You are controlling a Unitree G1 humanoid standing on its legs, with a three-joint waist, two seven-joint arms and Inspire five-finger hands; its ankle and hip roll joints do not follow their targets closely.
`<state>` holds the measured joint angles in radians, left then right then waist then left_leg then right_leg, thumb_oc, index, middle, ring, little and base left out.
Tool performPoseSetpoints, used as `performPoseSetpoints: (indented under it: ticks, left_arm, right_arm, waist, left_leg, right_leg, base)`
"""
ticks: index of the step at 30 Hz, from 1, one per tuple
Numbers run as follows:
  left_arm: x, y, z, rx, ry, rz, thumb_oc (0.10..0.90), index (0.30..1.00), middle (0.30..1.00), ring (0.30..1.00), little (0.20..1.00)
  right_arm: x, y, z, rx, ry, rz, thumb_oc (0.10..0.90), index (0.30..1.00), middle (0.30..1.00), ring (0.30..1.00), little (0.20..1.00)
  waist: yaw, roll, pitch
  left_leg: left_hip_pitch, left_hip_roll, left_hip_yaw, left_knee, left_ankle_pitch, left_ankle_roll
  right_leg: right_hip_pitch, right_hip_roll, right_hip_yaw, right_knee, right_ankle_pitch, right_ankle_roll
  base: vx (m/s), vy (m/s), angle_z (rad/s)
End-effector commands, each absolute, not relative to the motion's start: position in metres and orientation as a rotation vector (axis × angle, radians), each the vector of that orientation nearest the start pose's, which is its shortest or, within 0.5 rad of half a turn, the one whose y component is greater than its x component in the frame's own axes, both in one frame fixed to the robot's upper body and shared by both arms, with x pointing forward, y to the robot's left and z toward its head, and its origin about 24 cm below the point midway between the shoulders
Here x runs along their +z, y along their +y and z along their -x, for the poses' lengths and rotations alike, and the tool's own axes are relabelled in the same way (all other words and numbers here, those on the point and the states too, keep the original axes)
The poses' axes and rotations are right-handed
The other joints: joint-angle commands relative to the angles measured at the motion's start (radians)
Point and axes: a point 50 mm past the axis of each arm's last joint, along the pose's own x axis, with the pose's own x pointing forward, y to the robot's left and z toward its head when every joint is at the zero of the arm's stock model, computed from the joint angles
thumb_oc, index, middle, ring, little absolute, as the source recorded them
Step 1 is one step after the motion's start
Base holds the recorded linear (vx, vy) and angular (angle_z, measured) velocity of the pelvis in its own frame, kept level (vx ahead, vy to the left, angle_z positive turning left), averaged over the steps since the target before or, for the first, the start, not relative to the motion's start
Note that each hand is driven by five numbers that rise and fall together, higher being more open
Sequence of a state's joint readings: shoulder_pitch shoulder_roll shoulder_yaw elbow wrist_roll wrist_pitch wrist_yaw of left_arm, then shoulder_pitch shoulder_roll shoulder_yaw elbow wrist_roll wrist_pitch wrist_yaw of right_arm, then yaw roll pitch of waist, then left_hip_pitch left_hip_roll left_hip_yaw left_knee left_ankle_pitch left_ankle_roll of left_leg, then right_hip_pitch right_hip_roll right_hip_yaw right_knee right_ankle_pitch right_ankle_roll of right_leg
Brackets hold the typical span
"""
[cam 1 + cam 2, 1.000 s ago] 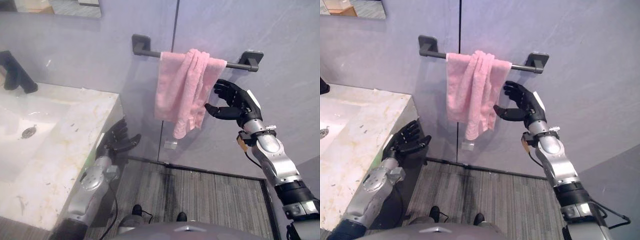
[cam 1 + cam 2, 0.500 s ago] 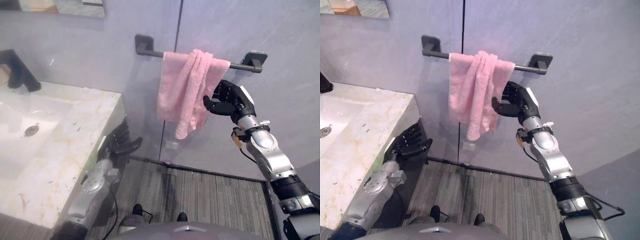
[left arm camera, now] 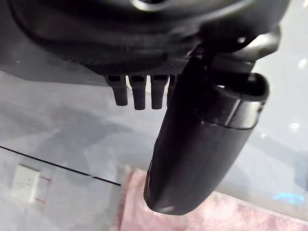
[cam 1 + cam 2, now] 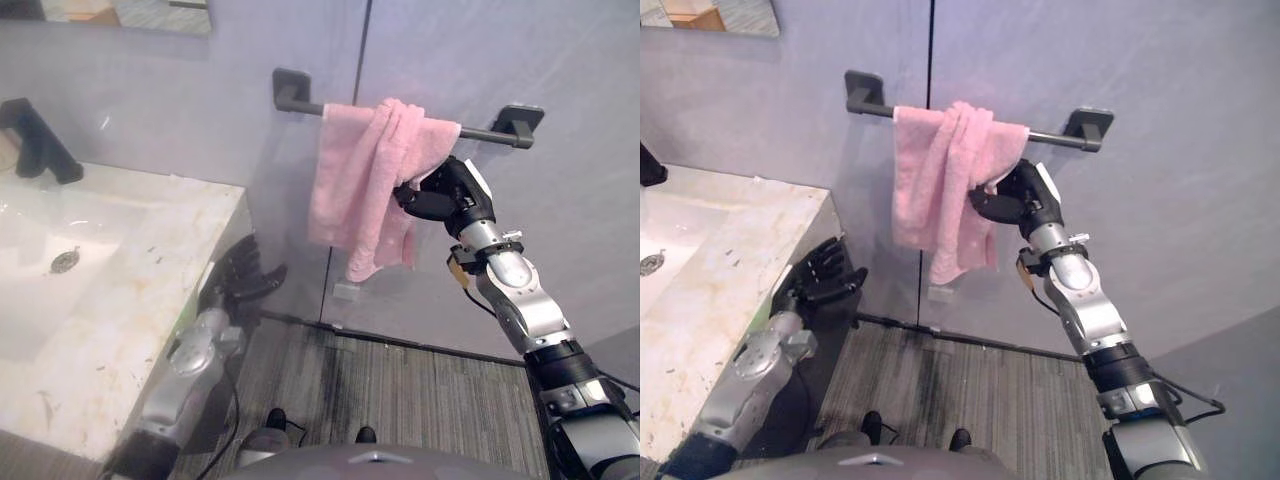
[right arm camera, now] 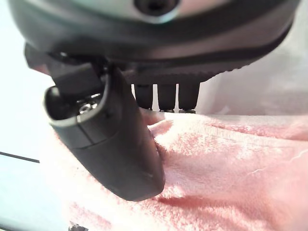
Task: Organize the bathroom.
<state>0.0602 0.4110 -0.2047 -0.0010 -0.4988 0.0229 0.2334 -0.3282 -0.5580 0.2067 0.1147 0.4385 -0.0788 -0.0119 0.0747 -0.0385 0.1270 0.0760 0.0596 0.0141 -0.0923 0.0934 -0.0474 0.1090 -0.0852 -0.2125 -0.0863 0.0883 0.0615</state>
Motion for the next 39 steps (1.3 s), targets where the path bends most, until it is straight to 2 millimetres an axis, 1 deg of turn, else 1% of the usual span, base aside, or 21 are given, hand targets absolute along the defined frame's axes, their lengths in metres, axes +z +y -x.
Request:
performPoseSetpoints:
  ticks: [1, 3, 11, 15, 19, 22, 23, 24, 25, 26, 27, 32, 35, 39]
  left_arm:
    - [0.091, 0.19, -0.269, 0.039, -0.179, 0.028, 0.8, 0.9, 0.9, 0.9, 0.9]
    - [0.094, 0.19, -0.27, 0.044, -0.2, 0.027, 0.8, 0.9, 0.9, 0.9, 0.9]
    - [0.124, 0.186, -0.287, 0.049, -0.328, -0.025, 0.8, 0.9, 0.9, 0.9, 0.9]
    - [0.134, 0.185, -0.295, 0.03, -0.352, -0.03, 0.8, 0.9, 0.9, 0.9, 0.9]
    - [0.142, 0.184, -0.298, -0.002, -0.374, -0.075, 0.8, 0.9, 0.9, 0.9, 0.9]
    - [0.147, 0.186, -0.301, -0.037, -0.379, -0.099, 0.8, 0.9, 0.9, 0.9, 0.9]
    - [0.149, 0.187, -0.302, -0.045, -0.38, -0.102, 0.755, 0.832, 0.832, 0.832, 0.832]
    - [0.149, 0.187, -0.303, -0.051, -0.38, -0.111, 0.695, 0.742, 0.742, 0.742, 0.742]
    - [0.15, 0.187, -0.304, -0.057, -0.379, -0.124, 0.563, 0.545, 0.545, 0.545, 0.545]
    - [0.151, 0.188, -0.305, -0.065, -0.376, -0.129, 0.471, 0.406, 0.406, 0.406, 0.406]
    - [0.152, 0.188, -0.305, -0.069, -0.373, -0.13, 0.4, 0.3, 0.3, 0.3, 0.3]
    - [0.15, 0.187, -0.309, -0.102, -0.348, -0.158, 0.4, 0.3, 0.3, 0.3, 0.3]
    - [0.149, 0.189, -0.31, -0.086, -0.341, -0.167, 0.4, 0.3, 0.3, 0.3, 0.3]
    - [0.147, 0.198, -0.31, -0.023, -0.346, -0.172, 0.4, 0.3, 0.3, 0.3, 0.3]
  right_arm:
    - [0.17, -0.183, -0.304, 0.23, -0.491, 0.092, 0.4, 0.3, 0.3, 0.3, 0.3]
    - [0.164, -0.182, -0.301, 0.227, -0.48, 0.079, 0.4, 0.3, 0.3, 0.3, 0.3]
    - [0.144, -0.175, -0.296, 0.27, -0.415, 0.054, 0.4, 0.3, 0.3, 0.3, 0.3]
    - [0.14, -0.166, -0.297, 0.31, -0.393, 0.061, 0.4, 0.3, 0.3, 0.3, 0.3]
    - [0.137, -0.16, -0.298, 0.336, -0.375, 0.058, 0.4, 0.3, 0.3, 0.3, 0.3]
    - [0.135, -0.157, -0.299, 0.349, -0.358, 0.059, 0.4, 0.3, 0.3, 0.3, 0.3]
    - [0.134, -0.157, -0.299, 0.351, -0.355, 0.058, 0.4, 0.3, 0.3, 0.3, 0.3]
    - [0.133, -0.157, -0.299, 0.352, -0.352, 0.056, 0.4, 0.3, 0.3, 0.3, 0.3]
    - [0.132, -0.156, -0.298, 0.355, -0.347, 0.055, 0.4, 0.3, 0.3, 0.3, 0.3]
    - [0.131, -0.155, -0.298, 0.357, -0.343, 0.055, 0.4, 0.3, 0.3, 0.3, 0.3]
    - [0.129, -0.154, -0.298, 0.357, -0.339, 0.055, 0.4, 0.3, 0.3, 0.3, 0.3]
    - [0.125, -0.153, -0.298, 0.357, -0.323, 0.049, 0.4, 0.3, 0.3, 0.3, 0.3]
    - [0.123, -0.153, -0.298, 0.357, -0.318, 0.045, 0.4, 0.3, 0.3, 0.3, 0.3]
    - [0.118, -0.155, -0.297, 0.335, -0.304, 0.035, 0.4, 0.3, 0.3, 0.3, 0.3]
  waist:
    - [-0.026, -0.014, -0.078]
    - [-0.035, -0.012, -0.08]
    - [-0.072, -0.006, -0.095]
    - [-0.082, -0.002, -0.102]
    - [-0.087, 0.003, -0.108]
    - [-0.091, 0.005, -0.115]
    - [-0.093, 0.006, -0.116]
    - [-0.093, 0.006, -0.117]
    - [-0.095, 0.008, -0.118]
    - [-0.096, 0.009, -0.119]
    - [-0.097, 0.01, -0.12]
    - [-0.103, 0.014, -0.124]
    - [-0.106, 0.015, -0.126]
    - [-0.108, 0.017, -0.127]
  left_leg:
    - [0.048, -0.025, 0.057, 0.011, -0.077, 0.023]
    - [0.051, -0.024, 0.061, 0.01, -0.078, 0.024]
    - [0.062, -0.02, 0.081, 0.005, -0.077, 0.023]
    - [0.064, -0.02, 0.084, 0.005, -0.076, 0.024]
    - [0.065, -0.022, 0.084, 0.005, -0.077, 0.024]
    - [0.066, -0.022, 0.086, 0.005, -0.077, 0.024]
    - [0.065, -0.022, 0.087, 0.005, -0.077, 0.024]
    - [0.065, -0.022, 0.087, 0.005, -0.077, 0.024]
    - [0.066, -0.023, 0.088, 0.005, -0.076, 0.025]
    - [0.066, -0.023, 0.089, 0.005, -0.076, 0.025]
    - [0.065, -0.024, 0.088, 0.005, -0.076, 0.026]
    - [0.066, -0.025, 0.09, 0.005, -0.078, 0.027]
    - [0.067, -0.026, 0.093, 0.005, -0.078, 0.029]
    - [0.066, -0.027, 0.095, 0.005, -0.078, 0.03]
  right_leg:
    - [0.029, -0.009, 0.005, 0.007, -0.039, 0.008]
    - [0.027, -0.007, 0.012, 0.007, -0.039, 0.009]
    - [0.023, -0.002, 0.035, 0.005, -0.038, 0.016]
    - [0.021, 0.0, 0.042, 0.004, -0.038, 0.017]
    - [0.019, 0.003, 0.051, 0.003, -0.037, 0.017]
    - [0.019, 0.003, 0.054, 0.003, -0.037, 0.019]
    - [0.018, 0.003, 0.054, 0.003, -0.037, 0.02]
    - [0.018, 0.003, 0.055, 0.003, -0.037, 0.02]
    - [0.018, 0.004, 0.056, 0.003, -0.037, 0.02]
    - [0.017, 0.004, 0.057, 0.003, -0.037, 0.02]
    - [0.017, 0.004, 0.058, 0.003, -0.037, 0.02]
    - [0.015, 0.005, 0.062, 0.003, -0.036, 0.021]
    - [0.014, 0.005, 0.065, 0.002, -0.035, 0.022]
    - [0.012, 0.006, 0.069, 0.001, -0.033, 0.021]
  base:
    - [0.0, -0.014, -0.14]
    - [0.0, -0.014, -0.07]
    - [0.01, -0.015, -0.1]
    - [0.01, -0.007, -0.05]
    - [0.01, -0.001, -0.05]
    - [0.01, 0.0, -0.05]
    - [0.01, 0.006, -0.04]
    - [0.01, 0.005, -0.05]
    - [0.01, 0.005, -0.06]
    - [0.01, 0.005, -0.07]
    - [0.0, 0.004, -0.07]
    - [0.0, 0.001, -0.03]
    - [0.0, 0.0, 0.0]
    - [0.0, 0.0, 0.0]
